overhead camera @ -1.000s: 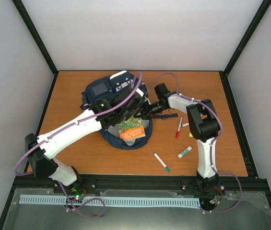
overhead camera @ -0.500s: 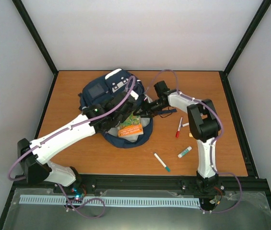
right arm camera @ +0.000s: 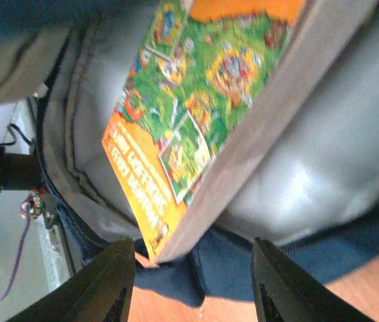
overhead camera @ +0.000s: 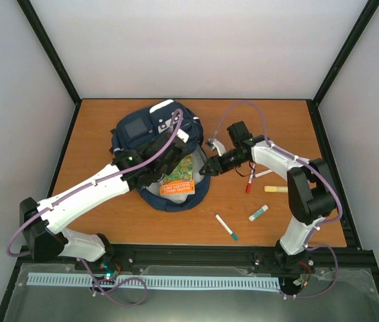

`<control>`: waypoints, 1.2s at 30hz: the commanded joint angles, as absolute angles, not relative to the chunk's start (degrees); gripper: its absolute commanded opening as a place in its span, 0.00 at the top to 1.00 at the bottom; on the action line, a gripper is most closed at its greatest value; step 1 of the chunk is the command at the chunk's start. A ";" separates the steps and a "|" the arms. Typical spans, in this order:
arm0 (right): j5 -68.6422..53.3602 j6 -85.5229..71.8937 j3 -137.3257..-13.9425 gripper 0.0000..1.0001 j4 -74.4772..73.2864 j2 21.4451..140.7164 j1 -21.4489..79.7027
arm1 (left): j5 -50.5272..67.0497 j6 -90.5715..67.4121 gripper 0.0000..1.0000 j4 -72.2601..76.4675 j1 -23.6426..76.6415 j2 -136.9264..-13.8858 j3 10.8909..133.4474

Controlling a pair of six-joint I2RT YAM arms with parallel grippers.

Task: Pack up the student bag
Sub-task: Place the book in the student bag.

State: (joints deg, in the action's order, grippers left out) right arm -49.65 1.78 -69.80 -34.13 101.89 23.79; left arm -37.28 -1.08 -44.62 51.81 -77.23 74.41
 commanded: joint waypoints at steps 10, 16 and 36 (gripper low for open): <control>-18.74 25.70 -54.46 0.47 -23.43 82.90 38.37 | -39.63 -5.83 0.99 -40.26 50.71 -73.00 73.76; -6.75 29.16 -52.76 0.40 -19.60 84.20 46.41 | -39.96 -6.22 0.99 -40.33 50.63 -72.60 73.40; 13.73 36.70 -50.61 0.30 -5.57 89.61 54.75 | -40.23 -6.24 0.99 -39.91 50.50 -71.36 72.60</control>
State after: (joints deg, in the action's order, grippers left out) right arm 6.07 34.65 -49.34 -11.97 87.74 54.26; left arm -37.10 -4.93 -43.44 51.11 -74.15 71.46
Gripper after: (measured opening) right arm 0.702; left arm 0.051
